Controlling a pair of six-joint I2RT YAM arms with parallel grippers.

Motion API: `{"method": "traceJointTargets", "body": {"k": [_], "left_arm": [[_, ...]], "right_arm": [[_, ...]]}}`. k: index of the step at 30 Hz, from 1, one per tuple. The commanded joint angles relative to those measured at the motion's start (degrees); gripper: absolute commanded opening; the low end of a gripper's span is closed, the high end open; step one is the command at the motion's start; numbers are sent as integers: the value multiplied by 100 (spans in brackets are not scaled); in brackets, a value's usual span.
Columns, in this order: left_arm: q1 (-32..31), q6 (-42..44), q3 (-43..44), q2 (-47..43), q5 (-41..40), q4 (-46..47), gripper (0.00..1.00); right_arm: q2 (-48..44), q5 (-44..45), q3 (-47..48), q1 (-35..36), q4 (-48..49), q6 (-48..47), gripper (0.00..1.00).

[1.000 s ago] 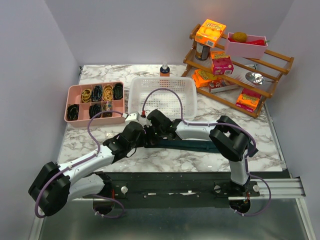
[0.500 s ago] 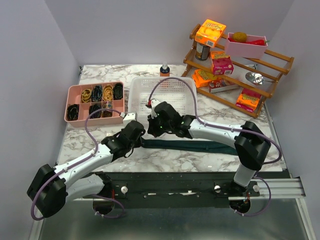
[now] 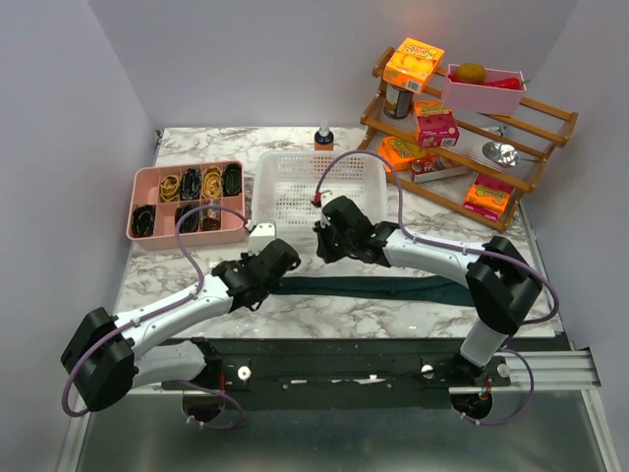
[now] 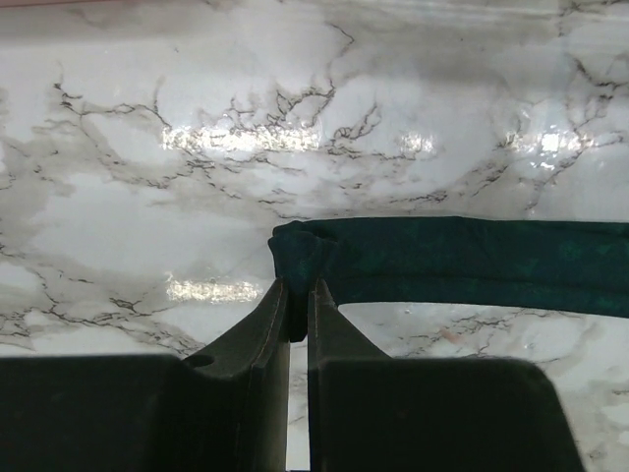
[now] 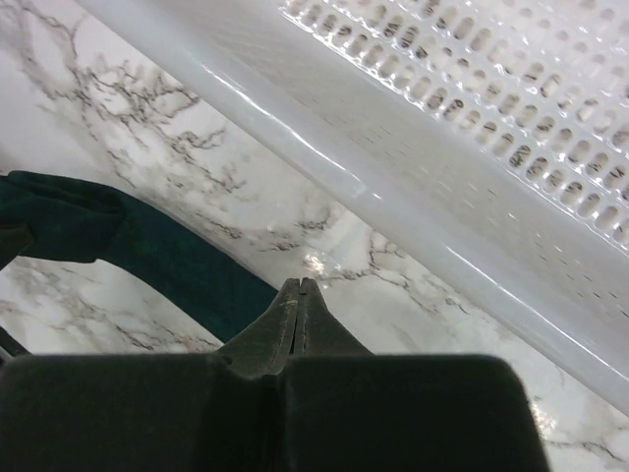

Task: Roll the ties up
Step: Roll the tie at the center of the board.

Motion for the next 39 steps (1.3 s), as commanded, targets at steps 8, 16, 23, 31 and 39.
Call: {"method": "traceJointTargets", "body": {"k": [8,16,23,31,39], "left_arm": [[-885,-179,768,1433,-747,-293,0],[-1149,-117,936,2075,-413,172,0],[-1184,-108,971,2550,-176,585,18],[-1184,-152,813,2463,202,998,47],[-1106,-161,409,2102,667,1692,47]], "right_arm": [[-700,298,-485,-228,-178,-51,1],[-683,298,-643,-315,-169,-25,1],[-595,272,-705,-342,-160,-42,1],[-525,193,-758,-351,-117,-51,1],[-419,70,-740,-351,-73,-51,1]]}}
